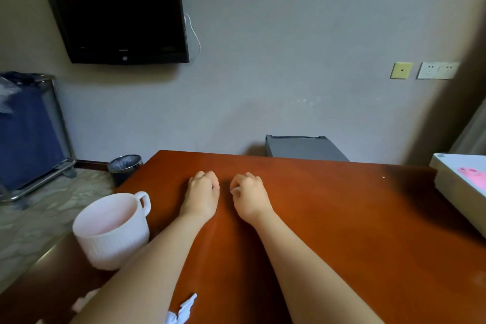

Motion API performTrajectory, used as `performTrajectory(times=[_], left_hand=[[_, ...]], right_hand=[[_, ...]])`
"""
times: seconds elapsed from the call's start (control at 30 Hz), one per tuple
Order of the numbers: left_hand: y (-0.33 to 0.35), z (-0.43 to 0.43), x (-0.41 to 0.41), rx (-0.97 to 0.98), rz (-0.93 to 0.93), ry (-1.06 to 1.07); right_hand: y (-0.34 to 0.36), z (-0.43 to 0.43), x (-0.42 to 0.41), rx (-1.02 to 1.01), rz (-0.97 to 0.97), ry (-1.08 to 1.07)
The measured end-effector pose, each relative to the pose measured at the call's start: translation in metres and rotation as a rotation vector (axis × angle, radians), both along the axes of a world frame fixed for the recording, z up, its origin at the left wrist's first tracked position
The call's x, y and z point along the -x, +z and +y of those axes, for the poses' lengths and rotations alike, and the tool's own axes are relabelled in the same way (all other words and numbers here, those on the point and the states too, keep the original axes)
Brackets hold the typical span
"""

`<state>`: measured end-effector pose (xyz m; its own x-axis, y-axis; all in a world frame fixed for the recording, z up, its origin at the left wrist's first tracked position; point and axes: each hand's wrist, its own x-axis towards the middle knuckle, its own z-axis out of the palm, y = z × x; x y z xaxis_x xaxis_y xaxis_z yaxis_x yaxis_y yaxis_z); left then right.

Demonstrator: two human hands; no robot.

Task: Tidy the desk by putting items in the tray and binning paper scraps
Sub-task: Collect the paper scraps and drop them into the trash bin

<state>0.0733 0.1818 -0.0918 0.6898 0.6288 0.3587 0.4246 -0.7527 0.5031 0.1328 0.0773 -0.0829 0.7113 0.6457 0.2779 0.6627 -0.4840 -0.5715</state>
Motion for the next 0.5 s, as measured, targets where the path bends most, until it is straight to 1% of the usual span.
performTrajectory(times=[0.13,0.23,0.4,0.43,0.5], left_hand=[[0.008,-0.025,0.028,0.093,0.015,-0.109],[0.019,-0.044,0.044,0.164,0.127,-0.193],[0.033,-0.06,0.07,0.229,0.31,-0.374],[0.035,-0.061,0.075,0.218,0.35,-0.413],[0.041,-0.064,0.085,0.112,0.47,-0.443]], right_hand=[[0.002,-0.025,0.023,0.023,0.028,0.025],[0.005,-0.047,0.04,0.05,0.078,0.052],[0.01,-0.073,0.053,0.193,0.117,0.103],[0.012,-0.076,0.053,0.226,0.119,0.106],[0.017,-0.084,0.053,0.3,0.1,0.082]])
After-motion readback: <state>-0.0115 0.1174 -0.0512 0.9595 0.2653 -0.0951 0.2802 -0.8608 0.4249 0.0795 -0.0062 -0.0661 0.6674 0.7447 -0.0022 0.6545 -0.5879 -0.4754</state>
